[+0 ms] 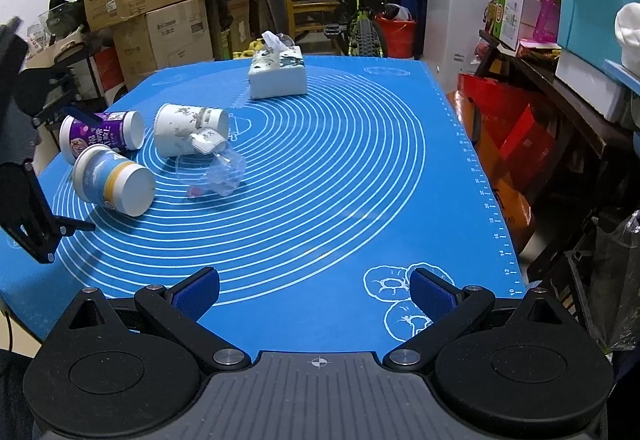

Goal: Flip cup upside down

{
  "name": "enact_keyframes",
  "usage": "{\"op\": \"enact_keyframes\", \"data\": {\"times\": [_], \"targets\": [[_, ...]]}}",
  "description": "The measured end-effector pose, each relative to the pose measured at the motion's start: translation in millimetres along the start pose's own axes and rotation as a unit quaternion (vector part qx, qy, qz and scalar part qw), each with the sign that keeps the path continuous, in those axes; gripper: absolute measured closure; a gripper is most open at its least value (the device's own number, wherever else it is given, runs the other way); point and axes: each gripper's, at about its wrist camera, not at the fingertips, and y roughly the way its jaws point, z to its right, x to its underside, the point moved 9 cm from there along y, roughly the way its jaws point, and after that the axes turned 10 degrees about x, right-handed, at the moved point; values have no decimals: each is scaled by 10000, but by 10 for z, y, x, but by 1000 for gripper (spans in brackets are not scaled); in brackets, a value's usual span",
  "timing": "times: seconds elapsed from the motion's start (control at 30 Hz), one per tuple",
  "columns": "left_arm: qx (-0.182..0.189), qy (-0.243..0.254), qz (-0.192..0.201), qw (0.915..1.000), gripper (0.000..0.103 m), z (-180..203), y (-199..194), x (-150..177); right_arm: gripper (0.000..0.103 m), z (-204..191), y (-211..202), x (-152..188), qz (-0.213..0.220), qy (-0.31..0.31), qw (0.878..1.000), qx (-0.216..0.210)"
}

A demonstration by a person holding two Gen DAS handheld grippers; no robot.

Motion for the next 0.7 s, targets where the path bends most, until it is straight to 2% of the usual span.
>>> {"op": "enact_keyframes", "data": {"times": [0.13, 0.37, 0.47, 0.57, 0.6, 0.7], "targets": [[193, 326, -240, 9990, 0, -82, 143, -44, 2, 37, 72, 16, -52, 56, 10000, -17], [655, 420, -662, 9948, 1, -213, 373, -36, 2, 109, 176, 62, -175, 184, 9997, -45], [855, 339, -669, 9935, 3, -249, 403, -23, 2, 148, 205, 65, -199, 247, 9995, -23], [1173, 186, -607, 9911, 21, -243, 366, -2, 2, 162, 226, 70, -228, 288, 9993, -27], [1307, 121, -585, 9896, 31, -229, 345, 9, 2, 160, 232, 71, -233, 290, 9993, -30], [1255, 84, -555, 9905, 34, -175, 285, 50, 2, 136, 229, 74, -236, 272, 9993, -47]]}}
